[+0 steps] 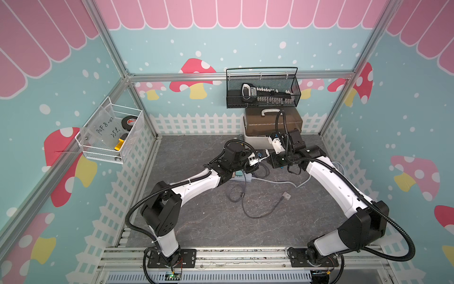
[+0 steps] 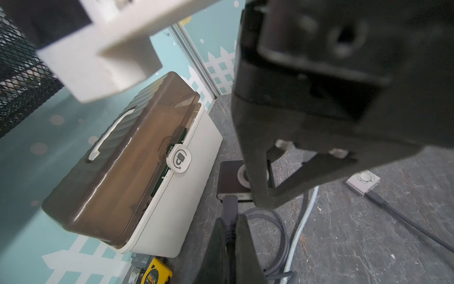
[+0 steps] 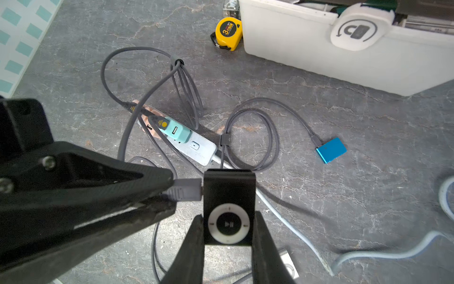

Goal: Charge mp3
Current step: Insert the charging cable into the MP3 player.

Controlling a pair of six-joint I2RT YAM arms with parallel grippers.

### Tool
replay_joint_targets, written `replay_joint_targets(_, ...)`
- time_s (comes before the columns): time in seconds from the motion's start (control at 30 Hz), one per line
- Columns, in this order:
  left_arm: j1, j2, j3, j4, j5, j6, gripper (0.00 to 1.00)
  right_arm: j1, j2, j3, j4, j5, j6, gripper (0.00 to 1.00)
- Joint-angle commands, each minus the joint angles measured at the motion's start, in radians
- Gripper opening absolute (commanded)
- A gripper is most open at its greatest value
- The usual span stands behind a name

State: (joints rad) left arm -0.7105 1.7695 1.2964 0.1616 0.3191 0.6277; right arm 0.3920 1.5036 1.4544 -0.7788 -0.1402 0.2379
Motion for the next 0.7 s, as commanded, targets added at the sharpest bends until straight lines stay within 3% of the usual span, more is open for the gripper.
replay_joint_targets(0.0,-0.044,0.07,0.048,0.057,-0.001,-0.017,0.0,0.102,-0.042,0.009,0.04,-0.301,0.012,0.09)
replay_joint_targets(0.2,-0.044,0.055,0.056,0.049,-0.047,-0.081,0.01,0.039,-0.042,-0.008,-0.035,-0.2,0.017,0.1)
replay_joint_targets(0.23,-0.043,0.04,0.051,0.044,-0.057,-0.084,0.05,0.012,-0.046,-0.019,-0.05,-0.174,0.015,0.1)
replay_joint_targets(0.33,-0.036,-0.013,0.037,0.019,-0.09,-0.112,0.39,-0.061,-0.062,-0.052,-0.053,-0.131,-0.009,0.11)
replay_joint_targets(0.43,-0.013,-0.076,0.015,0.003,-0.103,-0.165,0.57,-0.108,-0.049,-0.055,-0.05,-0.095,-0.062,0.12)
replay_joint_targets(0.57,0.044,-0.163,-0.025,0.004,-0.091,-0.275,0.67,-0.175,0.026,-0.053,-0.022,-0.059,-0.103,0.13)
replay_joint_targets(0.67,0.101,-0.22,-0.045,-0.014,-0.075,-0.33,0.69,-0.205,0.121,-0.038,-0.001,-0.028,-0.151,0.13)
